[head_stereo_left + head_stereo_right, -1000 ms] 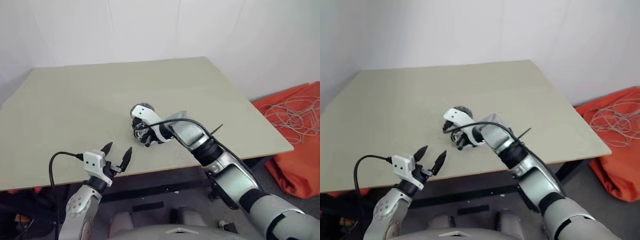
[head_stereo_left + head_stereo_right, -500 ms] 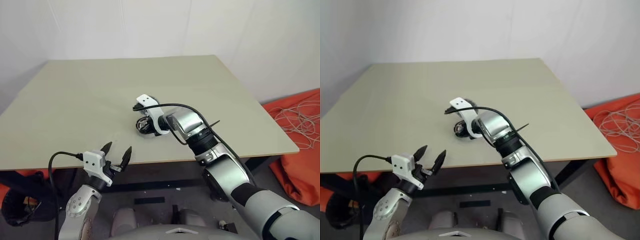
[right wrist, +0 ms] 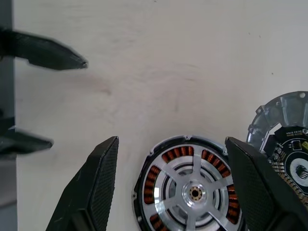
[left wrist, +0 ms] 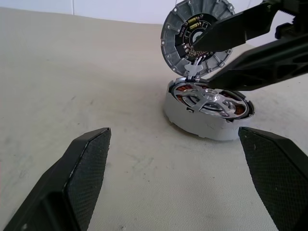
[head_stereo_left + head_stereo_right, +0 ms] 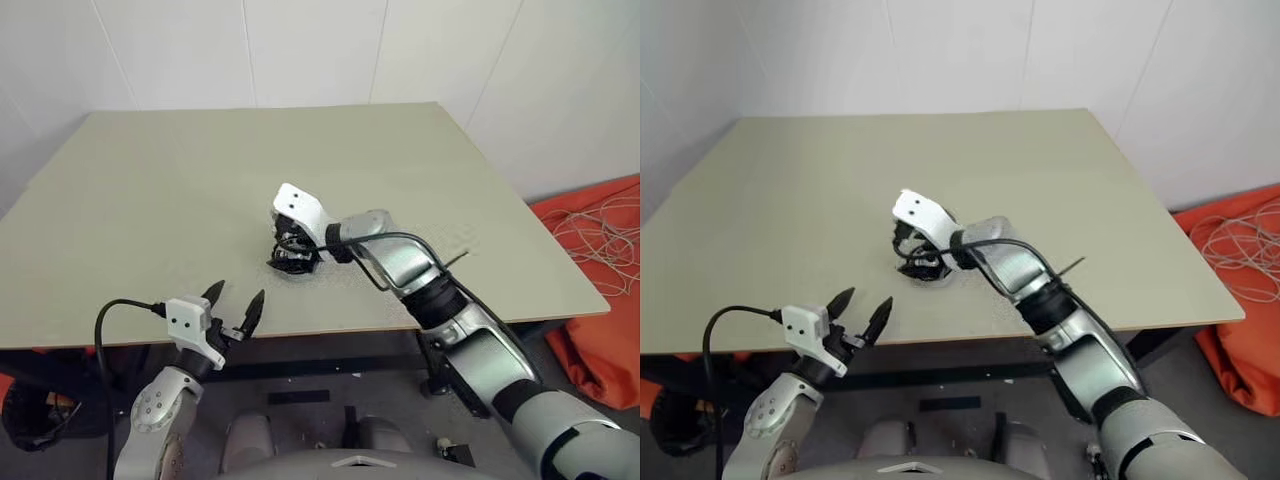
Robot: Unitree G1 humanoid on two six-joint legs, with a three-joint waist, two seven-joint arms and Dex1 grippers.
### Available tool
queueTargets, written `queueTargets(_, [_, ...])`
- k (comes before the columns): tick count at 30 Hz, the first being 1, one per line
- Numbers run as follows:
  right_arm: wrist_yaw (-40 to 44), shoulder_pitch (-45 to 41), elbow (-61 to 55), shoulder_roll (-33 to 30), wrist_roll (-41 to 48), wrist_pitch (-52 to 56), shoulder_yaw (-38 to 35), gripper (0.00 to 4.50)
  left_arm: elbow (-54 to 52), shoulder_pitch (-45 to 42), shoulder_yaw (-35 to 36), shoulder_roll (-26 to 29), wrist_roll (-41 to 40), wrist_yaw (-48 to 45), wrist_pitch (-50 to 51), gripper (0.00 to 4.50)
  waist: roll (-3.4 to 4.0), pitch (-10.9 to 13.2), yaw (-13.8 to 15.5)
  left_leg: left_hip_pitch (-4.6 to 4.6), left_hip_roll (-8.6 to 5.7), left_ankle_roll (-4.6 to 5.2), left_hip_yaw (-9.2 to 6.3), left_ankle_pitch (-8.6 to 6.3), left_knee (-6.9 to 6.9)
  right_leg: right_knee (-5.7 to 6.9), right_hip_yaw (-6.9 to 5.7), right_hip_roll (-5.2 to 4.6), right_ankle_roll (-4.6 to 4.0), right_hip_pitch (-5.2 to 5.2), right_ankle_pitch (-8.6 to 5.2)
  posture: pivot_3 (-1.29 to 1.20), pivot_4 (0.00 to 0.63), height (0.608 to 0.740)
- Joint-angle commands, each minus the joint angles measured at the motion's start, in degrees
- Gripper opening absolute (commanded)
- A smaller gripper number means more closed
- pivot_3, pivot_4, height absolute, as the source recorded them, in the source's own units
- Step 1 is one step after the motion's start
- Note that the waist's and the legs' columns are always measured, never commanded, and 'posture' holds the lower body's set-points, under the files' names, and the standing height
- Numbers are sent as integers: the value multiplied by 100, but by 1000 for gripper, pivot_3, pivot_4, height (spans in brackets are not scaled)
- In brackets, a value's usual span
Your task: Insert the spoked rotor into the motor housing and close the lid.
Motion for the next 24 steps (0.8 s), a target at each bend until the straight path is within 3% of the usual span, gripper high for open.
queueTargets(1, [673,-50,-381,-488,-62,-953,131,3971,-203,-43,14,31,-63,-17,6,4500,0,0,-4,0,0,1,2,-1,0,-6,0,0,0,5,0,0,0,740])
queueTargets(7, [961,-233,159,-882,-643,-1948,457,3971,-125,-88,7,24,-73,-45,1,4500,0,0,-46,13,2,12,10,-7,1,-15,0,1,-15,22,-2,0,0,740])
queueTargets(18, [1088,-507,1063,-735,-1465,-3155,780,3971,58,-51,22,-7,-45,-108,-156,4500,-2,-1,-140,5,3,26,11,-13,11,-15,0,1,-23,19,11,0,0,740])
queueTargets(21, [1066,-566,1265,-668,-1602,-3395,803,3374,104,-37,25,-17,-28,-117,-206,4500,-2,-1,-141,2,3,28,11,-14,11,-15,0,1,-23,16,11,0,0,740])
queueTargets(24, [1093,-581,1397,-607,-1696,-3571,817,2331,120,-40,22,-20,-18,-109,-226,4500,-2,-1,-139,4,3,28,12,-14,11,-16,0,1,-23,17,11,0,0,740])
